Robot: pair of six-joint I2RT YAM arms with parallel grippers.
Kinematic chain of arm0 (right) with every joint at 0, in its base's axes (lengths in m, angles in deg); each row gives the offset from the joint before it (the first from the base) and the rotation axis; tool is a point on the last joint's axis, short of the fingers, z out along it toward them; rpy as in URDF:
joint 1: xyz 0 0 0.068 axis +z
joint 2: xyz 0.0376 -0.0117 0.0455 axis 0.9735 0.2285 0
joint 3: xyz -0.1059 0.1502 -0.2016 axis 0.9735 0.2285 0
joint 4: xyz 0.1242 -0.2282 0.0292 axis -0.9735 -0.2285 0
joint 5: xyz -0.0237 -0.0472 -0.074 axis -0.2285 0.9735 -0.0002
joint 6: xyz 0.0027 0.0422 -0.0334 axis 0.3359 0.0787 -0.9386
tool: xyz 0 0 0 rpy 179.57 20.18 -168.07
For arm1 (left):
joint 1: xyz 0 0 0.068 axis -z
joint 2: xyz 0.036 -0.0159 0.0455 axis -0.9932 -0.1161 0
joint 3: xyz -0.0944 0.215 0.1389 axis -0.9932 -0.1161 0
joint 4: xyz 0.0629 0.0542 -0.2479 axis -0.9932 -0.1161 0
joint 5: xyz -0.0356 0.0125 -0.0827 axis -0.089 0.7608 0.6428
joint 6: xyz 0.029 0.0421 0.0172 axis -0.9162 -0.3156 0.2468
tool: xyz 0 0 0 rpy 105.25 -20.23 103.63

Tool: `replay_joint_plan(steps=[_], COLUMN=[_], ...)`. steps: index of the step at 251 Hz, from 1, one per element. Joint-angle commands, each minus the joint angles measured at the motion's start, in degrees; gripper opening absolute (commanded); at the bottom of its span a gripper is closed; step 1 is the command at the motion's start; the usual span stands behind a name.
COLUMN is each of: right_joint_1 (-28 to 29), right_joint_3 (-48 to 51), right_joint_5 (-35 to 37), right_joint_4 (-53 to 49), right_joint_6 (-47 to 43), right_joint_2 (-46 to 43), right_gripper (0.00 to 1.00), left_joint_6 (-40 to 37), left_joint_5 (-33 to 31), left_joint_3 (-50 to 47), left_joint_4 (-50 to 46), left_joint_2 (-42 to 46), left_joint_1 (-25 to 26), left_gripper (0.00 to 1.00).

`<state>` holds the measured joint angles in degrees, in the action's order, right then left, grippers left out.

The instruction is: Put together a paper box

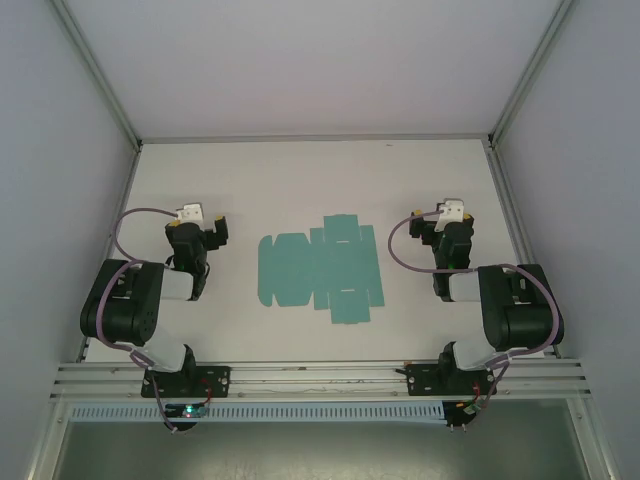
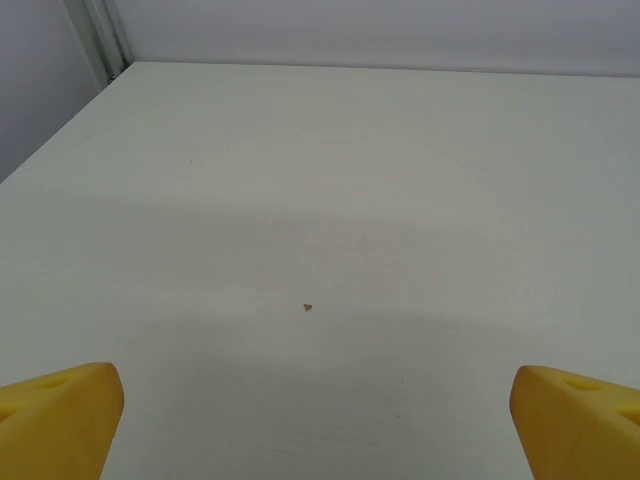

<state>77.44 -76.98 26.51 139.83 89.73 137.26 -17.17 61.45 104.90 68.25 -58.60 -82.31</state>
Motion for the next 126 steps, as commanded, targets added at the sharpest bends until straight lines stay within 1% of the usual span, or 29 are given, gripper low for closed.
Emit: replay_joint_plan(steps=[1,101,126], right_joint_1=[0.67,0.59,0.59], right_joint_3=[0.65,0.56,0.57], right_joint_5=[-0.88,-0.88,-0.88], right_joint_4=[0.00,-0.04,-0.08], right_joint_6=[0.21,0.30,0.39], right_joint_2=[-1.31,-1.18,-1.16], right_gripper=[0.98,0.98,0.99], left_joint_6=[0.69,0.65,-0.20], left_joint_5=[-1.55,-1.58,0.85], left_joint_3=[-0.58,-0.50,-0.01], left_joint_4=[-0.96,-1.09,-1.69], left_joint_2=[1.36,1.29,1.17], left_joint_1=[-0.03,-0.05,-0.05], left_gripper=[1.00,1.00,1.00])
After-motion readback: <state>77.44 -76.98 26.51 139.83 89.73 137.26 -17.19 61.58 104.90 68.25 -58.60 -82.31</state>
